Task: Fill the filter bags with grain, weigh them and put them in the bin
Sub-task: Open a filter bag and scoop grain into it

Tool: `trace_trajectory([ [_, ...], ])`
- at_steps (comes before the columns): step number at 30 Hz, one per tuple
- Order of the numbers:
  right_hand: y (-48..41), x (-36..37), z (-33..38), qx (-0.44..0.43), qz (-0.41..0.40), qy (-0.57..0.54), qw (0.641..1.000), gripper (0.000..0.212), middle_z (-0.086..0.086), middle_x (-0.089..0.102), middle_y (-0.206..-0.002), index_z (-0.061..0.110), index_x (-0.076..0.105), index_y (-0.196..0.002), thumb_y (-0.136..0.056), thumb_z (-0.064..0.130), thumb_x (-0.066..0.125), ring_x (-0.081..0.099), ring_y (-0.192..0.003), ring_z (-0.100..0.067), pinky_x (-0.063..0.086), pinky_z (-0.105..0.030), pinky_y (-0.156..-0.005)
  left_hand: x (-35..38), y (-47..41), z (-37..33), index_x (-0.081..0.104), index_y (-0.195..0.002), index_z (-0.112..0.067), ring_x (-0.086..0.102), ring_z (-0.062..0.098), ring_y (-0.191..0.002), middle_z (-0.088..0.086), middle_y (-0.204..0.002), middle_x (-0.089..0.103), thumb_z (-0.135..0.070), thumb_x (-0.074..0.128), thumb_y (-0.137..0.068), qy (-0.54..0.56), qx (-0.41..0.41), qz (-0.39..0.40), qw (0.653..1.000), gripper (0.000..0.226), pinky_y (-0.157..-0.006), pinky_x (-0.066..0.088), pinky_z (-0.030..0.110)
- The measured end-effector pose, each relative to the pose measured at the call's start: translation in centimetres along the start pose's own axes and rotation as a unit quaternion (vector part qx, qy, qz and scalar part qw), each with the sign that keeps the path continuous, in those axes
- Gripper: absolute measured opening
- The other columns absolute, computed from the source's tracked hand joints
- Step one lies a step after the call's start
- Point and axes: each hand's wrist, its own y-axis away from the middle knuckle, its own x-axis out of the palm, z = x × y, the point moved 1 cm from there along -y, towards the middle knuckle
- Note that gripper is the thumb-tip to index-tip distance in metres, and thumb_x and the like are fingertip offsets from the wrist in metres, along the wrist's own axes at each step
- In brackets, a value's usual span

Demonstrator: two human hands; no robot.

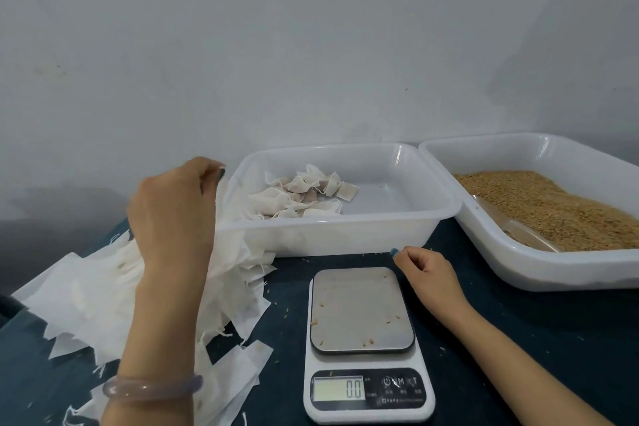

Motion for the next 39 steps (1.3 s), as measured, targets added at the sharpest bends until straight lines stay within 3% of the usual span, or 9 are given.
trace_trajectory([
  [5,0.1,0.0,0.1,0.002,-0.002,-0.011,1.0,0.046,0.011,0.04,-0.048,0.026,0.046,-0.052,-0.096,0.031,0.057,0.035,-0.05,-0.004,0.032,-0.029,-0.056,-0.1,0.9,-3.1,0.065,-0.101,-0.009,0.059,0.017,-0.064,-0.013,-0.08,0.063,-0.019,0.056,-0.101,0.21,0.024,-0.051,0.976,0.013,-0.065,0.045,0.033],
  [12,0.7,-0.4,1.3,-0.048,-0.015,-0.084,0.995,0.043,0.007,0.052,-0.055,0.023,0.056,-0.058,-0.101,0.023,0.049,0.043,-0.054,-0.003,0.035,-0.025,-0.065,6.4,5.6,-5.9,0.06,-0.095,-0.021,0.057,-0.001,-0.077,-0.013,-0.085,0.065,-0.014,0.056,-0.099,0.305,-0.024,0.206,0.929,0.009,-0.064,0.04,0.011],
  [16,1.4,-0.6,2.7,-0.091,-0.01,-0.135,0.987,0.047,0.006,0.068,-0.074,0.031,0.071,-0.08,-0.096,0.055,0.034,0.058,-0.069,-0.007,0.046,-0.031,-0.07,9.3,9.0,-5.6,0.059,-0.094,-0.02,0.054,0.004,-0.065,-0.007,-0.084,0.065,-0.016,0.056,-0.099,0.286,-0.024,0.307,0.908,0.007,-0.059,0.037,0.012],
  [20,1.9,-0.1,3.9,-0.117,0.029,-0.077,0.99,0.054,0.017,0.068,-0.101,0.04,0.067,-0.1,-0.082,0.081,0.038,0.062,-0.101,-0.01,0.049,-0.039,-0.087,9.6,9.9,-5.0,0.06,-0.097,-0.021,0.058,-0.001,-0.08,-0.01,-0.084,0.066,-0.016,0.056,-0.099,0.287,-0.019,0.284,0.915,0.007,-0.063,0.039,0.01],
  [25,2.1,0.6,4.5,-0.121,0.019,-0.036,0.992,0.011,0.016,0.068,-0.092,0.037,0.067,-0.094,-0.085,0.041,0.072,0.062,-0.09,-0.007,0.053,-0.035,-0.078,8.9,10.2,-5.4,0.057,-0.096,-0.025,0.057,-0.003,-0.071,-0.017,-0.081,0.063,-0.013,0.054,-0.1,0.323,-0.018,0.229,0.918,0.013,-0.057,0.037,0.009],
  [28,1.9,-0.1,4.0,-0.103,0.008,-0.084,0.991,0.009,0.019,0.07,-0.087,0.031,0.068,-0.087,-0.087,0.024,0.073,0.063,-0.083,-0.003,0.052,-0.022,-0.071,8.8,10.1,-5.5,0.057,-0.1,-0.021,0.058,0.004,-0.065,-0.008,-0.082,0.066,-0.022,0.054,-0.101,0.364,-0.049,0.227,0.902,0.003,-0.052,0.038,0.012],
  [32,1.5,-0.5,3.8,-0.069,-0.042,-0.151,0.985,0.006,0.015,0.071,-0.086,0.026,0.069,-0.086,-0.087,0.021,0.071,0.064,-0.078,0.0,0.049,-0.015,-0.066,8.8,10.3,-5.8,0.058,-0.105,-0.022,0.059,0.009,-0.05,-0.002,-0.08,0.069,-0.044,0.057,-0.094,0.406,-0.099,0.307,0.855,0.024,-0.047,0.046,0.019],
  [36,1.4,-0.8,3.7,-0.053,-0.064,-0.184,0.979,0.004,0.015,0.071,-0.086,0.027,0.069,-0.087,-0.084,0.03,0.07,0.065,-0.079,0.0,0.051,-0.015,-0.068,9.2,10.3,-5.5,0.067,-0.096,-0.017,0.062,0.008,-0.066,-0.003,-0.083,0.071,-0.024,0.07,-0.092,0.466,-0.125,0.344,0.806,0.009,-0.057,0.05,0.021],
  [39,1.5,-0.8,3.7,-0.052,-0.069,-0.16,0.983,0.007,0.016,0.07,-0.09,0.028,0.067,-0.09,-0.085,0.026,0.072,0.065,-0.081,-0.003,0.051,-0.019,-0.071,9.0,10.0,-5.3,0.066,-0.088,-0.018,0.063,0.009,-0.073,-0.008,-0.081,0.069,-0.021,0.071,-0.091,0.489,-0.134,0.307,0.806,0.006,-0.064,0.057,0.03],
])
